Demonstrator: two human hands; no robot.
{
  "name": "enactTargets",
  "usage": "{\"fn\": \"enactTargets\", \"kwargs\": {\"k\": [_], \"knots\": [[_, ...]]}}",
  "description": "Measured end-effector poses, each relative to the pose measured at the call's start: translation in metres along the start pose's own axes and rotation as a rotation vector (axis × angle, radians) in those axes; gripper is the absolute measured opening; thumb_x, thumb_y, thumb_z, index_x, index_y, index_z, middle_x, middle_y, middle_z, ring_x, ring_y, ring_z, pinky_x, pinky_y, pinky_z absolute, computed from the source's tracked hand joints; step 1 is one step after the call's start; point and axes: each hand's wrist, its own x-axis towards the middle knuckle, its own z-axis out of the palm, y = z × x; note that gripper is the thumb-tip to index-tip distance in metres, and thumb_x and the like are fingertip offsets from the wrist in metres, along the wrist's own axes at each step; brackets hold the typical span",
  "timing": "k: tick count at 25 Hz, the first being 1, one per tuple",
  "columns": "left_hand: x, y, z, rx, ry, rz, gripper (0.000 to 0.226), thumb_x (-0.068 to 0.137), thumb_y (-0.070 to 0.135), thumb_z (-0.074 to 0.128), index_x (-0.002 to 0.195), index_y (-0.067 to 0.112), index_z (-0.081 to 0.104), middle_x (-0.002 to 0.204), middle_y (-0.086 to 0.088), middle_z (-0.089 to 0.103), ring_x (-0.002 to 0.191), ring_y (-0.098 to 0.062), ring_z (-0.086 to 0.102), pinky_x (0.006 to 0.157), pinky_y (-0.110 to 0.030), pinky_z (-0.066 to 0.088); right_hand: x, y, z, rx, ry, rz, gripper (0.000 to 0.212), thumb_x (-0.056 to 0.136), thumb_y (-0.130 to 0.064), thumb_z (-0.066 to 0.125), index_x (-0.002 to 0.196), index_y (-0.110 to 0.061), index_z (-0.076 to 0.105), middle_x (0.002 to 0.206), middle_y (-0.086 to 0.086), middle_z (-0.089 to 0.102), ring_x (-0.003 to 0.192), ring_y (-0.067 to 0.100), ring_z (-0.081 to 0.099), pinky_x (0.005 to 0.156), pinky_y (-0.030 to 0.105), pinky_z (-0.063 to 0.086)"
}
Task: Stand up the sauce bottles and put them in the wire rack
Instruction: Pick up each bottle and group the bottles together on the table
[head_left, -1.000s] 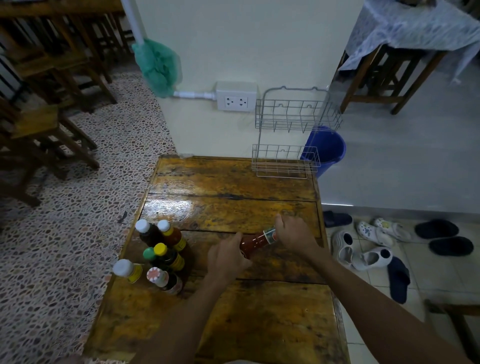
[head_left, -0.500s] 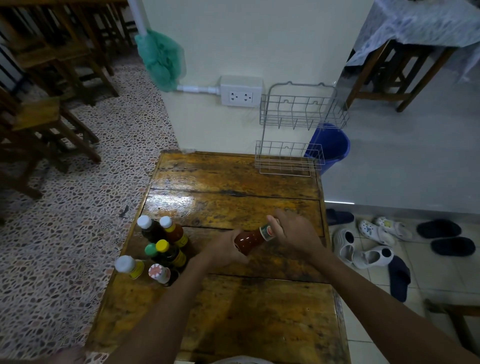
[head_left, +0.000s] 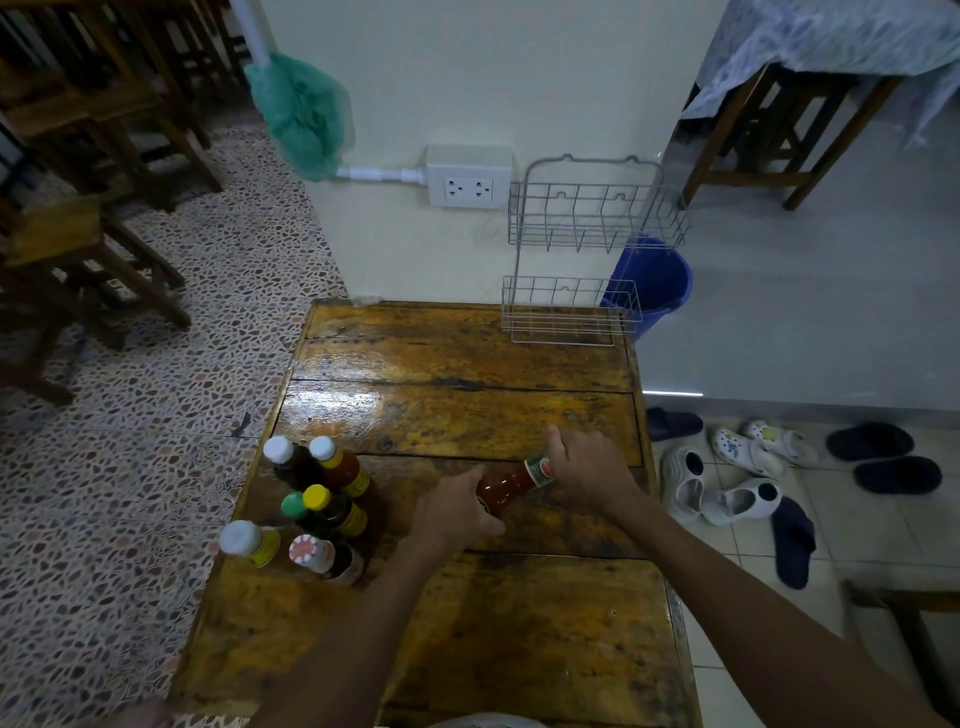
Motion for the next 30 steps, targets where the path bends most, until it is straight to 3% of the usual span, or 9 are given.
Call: {"fn": "enactTargets", "kwargs": {"k": [2, 6, 11, 13, 15, 19, 22, 27, 30], "knots": [[-0.001, 0.002, 0.005, 0.053, 0.068, -0.007, 0.061, 0.066, 0.043, 0.085, 0.118, 0.032, 0.055, 0.1, 0.012, 0.064, 0.094, -0.016, 0.067, 0.082, -0.041, 0.059, 0.001, 0.006, 0.008, -0.042, -0.118, 0.016, 0.049, 0.08, -0.032, 0.081, 0.112, -0.001, 0.06, 0.086, 0.014, 0.068, 0.067, 0.023, 0.067, 0.051, 0.032, 0.052], [-0.001, -0.001, 0.016, 0.158, 0.198, 0.002, 0.059, 0.069, 0.043, 0.084, 0.118, 0.031, 0.054, 0.112, 0.01, 0.068, 0.1, -0.015, 0.067, 0.084, -0.04, 0.057, 0.006, 0.007, 0.017, -0.113, -0.12, -0.04, 0.041, 0.091, -0.03, 0.068, 0.119, -0.006, 0.051, 0.113, 0.015, 0.064, 0.095, 0.025, 0.065, 0.075, 0.034, 0.055], [-0.003, -0.004, 0.023, 0.366, 0.29, -0.018, 0.065, 0.077, 0.044, 0.079, 0.132, 0.029, 0.049, 0.129, 0.006, 0.063, 0.116, -0.023, 0.063, 0.093, -0.042, 0.045, 0.009, 0.0, 0.017, -0.086, -0.295, 0.068, 0.015, 0.102, -0.025, 0.047, 0.088, -0.02, 0.049, 0.116, 0.02, 0.063, 0.104, 0.034, 0.062, 0.09, 0.045, 0.053], [-0.005, -0.006, 0.026, 0.405, 0.296, -0.02, 0.069, 0.078, 0.045, 0.078, 0.137, 0.028, 0.046, 0.134, 0.005, 0.061, 0.121, -0.024, 0.06, 0.095, -0.042, 0.042, 0.009, -0.001, 0.018, -0.092, -0.364, 0.079, 0.01, 0.101, -0.024, 0.052, 0.099, -0.014, 0.053, 0.119, 0.02, 0.062, 0.107, 0.033, 0.062, 0.09, 0.044, 0.054], [-0.005, -0.011, 0.028, 0.411, 0.268, -0.021, 0.07, 0.08, 0.046, 0.077, 0.139, 0.028, 0.045, 0.136, 0.005, 0.06, 0.124, -0.023, 0.058, 0.097, -0.042, 0.041, 0.01, -0.005, 0.02, -0.08, -0.418, 0.107, 0.027, 0.099, -0.023, 0.058, 0.117, -0.005, 0.05, 0.122, 0.019, 0.061, 0.106, 0.031, 0.063, 0.086, 0.041, 0.057], [-0.003, -0.027, 0.019, 0.243, 0.194, -0.025, 0.068, 0.076, 0.044, 0.081, 0.134, 0.027, 0.048, 0.129, 0.006, 0.061, 0.119, -0.023, 0.06, 0.1, -0.046, 0.046, 0.011, -0.022, 0.017, 0.156, -0.316, 0.217, 0.028, 0.102, -0.037, 0.049, 0.102, -0.011, 0.058, 0.101, 0.008, 0.067, 0.086, 0.019, 0.065, 0.07, 0.03, 0.054], [0.003, -0.035, 0.011, -0.09, 0.151, -0.031, 0.059, 0.07, 0.036, 0.088, 0.117, 0.028, 0.054, 0.115, 0.007, 0.065, 0.105, -0.019, 0.064, 0.089, -0.047, 0.055, 0.009, -0.044, 0.011, 0.452, -0.102, 0.365, 0.054, 0.098, -0.061, 0.043, 0.084, -0.014, 0.064, 0.079, 0.003, 0.065, 0.07, 0.016, 0.062, 0.058, 0.025, 0.045], [0.009, -0.027, 0.007, -0.525, 0.083, -0.015, 0.057, 0.066, 0.042, 0.088, 0.115, 0.033, 0.061, 0.108, 0.007, 0.069, 0.097, -0.017, 0.067, 0.087, -0.052, 0.058, 0.004, -0.062, 0.006, 0.722, 0.063, 0.282, 0.053, 0.08, -0.056, 0.076, 0.114, -0.022, 0.055, 0.102, -0.008, 0.063, 0.09, 0.008, 0.062, 0.069, 0.02, 0.051], [0.013, -0.017, 0.012, -0.633, 0.031, -0.009, 0.057, 0.065, 0.043, 0.092, 0.113, 0.036, 0.063, 0.109, 0.01, 0.072, 0.101, -0.014, 0.07, 0.09, -0.05, 0.059, -0.009, -0.057, 0.012, 0.805, 0.094, 0.335, 0.061, 0.077, -0.05, 0.081, 0.124, -0.019, 0.057, 0.111, -0.006, 0.066, 0.1, 0.01, 0.065, 0.08, 0.026, 0.056]]}}
